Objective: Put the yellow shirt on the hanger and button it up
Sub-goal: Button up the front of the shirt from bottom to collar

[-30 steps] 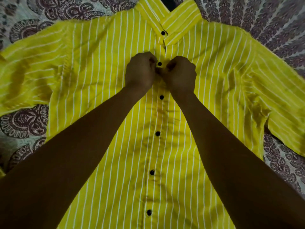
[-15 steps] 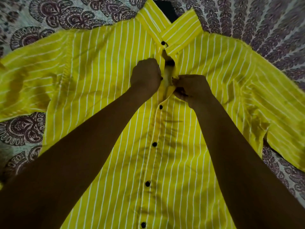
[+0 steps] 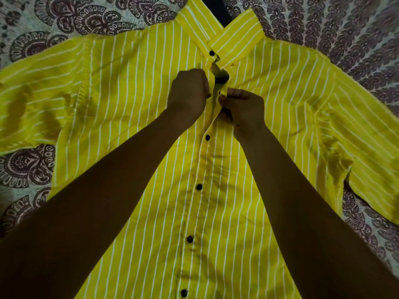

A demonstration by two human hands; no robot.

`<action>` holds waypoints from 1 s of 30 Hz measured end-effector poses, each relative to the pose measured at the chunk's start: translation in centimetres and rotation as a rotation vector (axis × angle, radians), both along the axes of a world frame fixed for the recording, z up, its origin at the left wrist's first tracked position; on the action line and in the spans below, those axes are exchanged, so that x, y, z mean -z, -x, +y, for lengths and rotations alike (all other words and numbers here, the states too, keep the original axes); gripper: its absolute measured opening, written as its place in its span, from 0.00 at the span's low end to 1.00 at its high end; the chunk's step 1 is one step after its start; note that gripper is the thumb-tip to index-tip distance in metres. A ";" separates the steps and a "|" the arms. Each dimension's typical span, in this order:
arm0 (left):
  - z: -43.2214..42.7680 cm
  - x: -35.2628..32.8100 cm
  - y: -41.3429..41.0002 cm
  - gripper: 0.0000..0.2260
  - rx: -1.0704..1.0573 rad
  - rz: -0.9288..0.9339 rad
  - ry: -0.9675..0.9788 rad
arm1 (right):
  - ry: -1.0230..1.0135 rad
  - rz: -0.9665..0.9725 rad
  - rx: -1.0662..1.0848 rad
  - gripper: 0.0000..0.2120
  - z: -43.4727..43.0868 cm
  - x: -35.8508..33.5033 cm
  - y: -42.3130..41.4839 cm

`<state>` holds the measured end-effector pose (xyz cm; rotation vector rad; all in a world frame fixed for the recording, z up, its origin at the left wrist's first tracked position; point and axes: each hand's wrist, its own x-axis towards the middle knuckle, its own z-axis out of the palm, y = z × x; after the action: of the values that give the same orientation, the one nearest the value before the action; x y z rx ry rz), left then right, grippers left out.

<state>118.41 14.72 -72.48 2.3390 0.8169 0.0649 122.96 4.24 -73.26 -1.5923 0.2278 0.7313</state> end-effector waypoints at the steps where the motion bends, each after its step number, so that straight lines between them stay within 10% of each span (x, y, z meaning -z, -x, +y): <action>1: 0.0 0.0 0.1 0.03 -0.008 -0.023 0.039 | 0.040 -0.031 0.008 0.08 0.3 0.2 0.1; 11: 1.3 0.6 1.0 0.09 -0.075 -0.132 0.610 | 0.303 -0.377 0.019 0.15 1.3 0.9 1.4; 30: 0.3 2.0 1.1 0.05 -0.173 -0.232 0.454 | 0.174 -0.457 0.065 0.21 0.5 1.7 2.3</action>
<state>117.31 14.98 -74.48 1.7950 0.8170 0.1995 120.63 4.74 -74.96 -1.8617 0.0071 0.2889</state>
